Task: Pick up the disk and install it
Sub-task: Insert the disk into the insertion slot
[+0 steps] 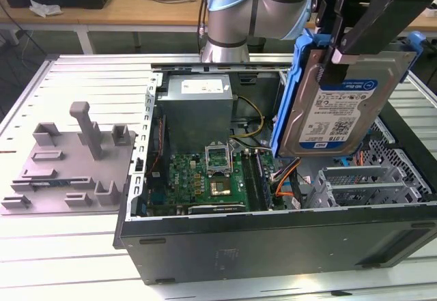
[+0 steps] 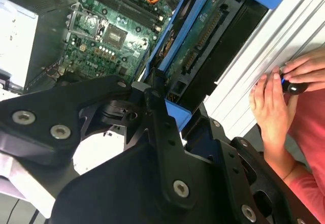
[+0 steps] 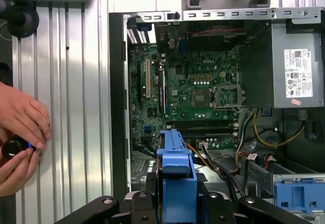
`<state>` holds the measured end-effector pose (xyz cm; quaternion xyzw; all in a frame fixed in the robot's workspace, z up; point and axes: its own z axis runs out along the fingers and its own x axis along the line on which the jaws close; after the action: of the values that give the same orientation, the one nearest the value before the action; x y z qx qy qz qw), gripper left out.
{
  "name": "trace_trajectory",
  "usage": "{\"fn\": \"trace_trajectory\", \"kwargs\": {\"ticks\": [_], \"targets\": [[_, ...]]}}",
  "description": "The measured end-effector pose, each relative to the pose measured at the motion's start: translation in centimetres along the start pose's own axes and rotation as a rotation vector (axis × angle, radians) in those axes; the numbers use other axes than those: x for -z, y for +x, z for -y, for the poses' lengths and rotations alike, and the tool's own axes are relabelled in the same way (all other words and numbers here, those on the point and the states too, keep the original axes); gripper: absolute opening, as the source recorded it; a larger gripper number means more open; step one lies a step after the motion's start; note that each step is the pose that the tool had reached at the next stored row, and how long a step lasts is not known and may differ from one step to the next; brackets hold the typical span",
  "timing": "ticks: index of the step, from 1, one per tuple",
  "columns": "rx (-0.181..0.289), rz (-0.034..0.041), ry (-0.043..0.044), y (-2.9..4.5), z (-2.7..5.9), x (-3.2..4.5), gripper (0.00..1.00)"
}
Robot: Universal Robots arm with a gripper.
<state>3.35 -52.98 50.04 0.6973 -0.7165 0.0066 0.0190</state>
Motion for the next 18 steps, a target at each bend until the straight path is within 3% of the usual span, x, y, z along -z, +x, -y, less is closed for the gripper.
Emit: {"fn": "trace_trajectory", "kwargs": {"ticks": [2,3,10,12,14,18], "targets": [[0.002,0.0004,0.0129,0.00,0.00,0.00,0.37],[0.002,0.0003,0.0146,0.00,0.00,0.00,0.37],[0.001,0.0003,0.0148,0.00,0.00,-0.01,0.37],[-0.003,0.0059,0.0145,0.00,-0.01,-0.03,0.37],[-0.009,0.0192,0.0140,0.00,0.00,-0.05,0.37],[-0.015,0.0264,0.0134,0.04,0.02,-0.08,0.37]]}}
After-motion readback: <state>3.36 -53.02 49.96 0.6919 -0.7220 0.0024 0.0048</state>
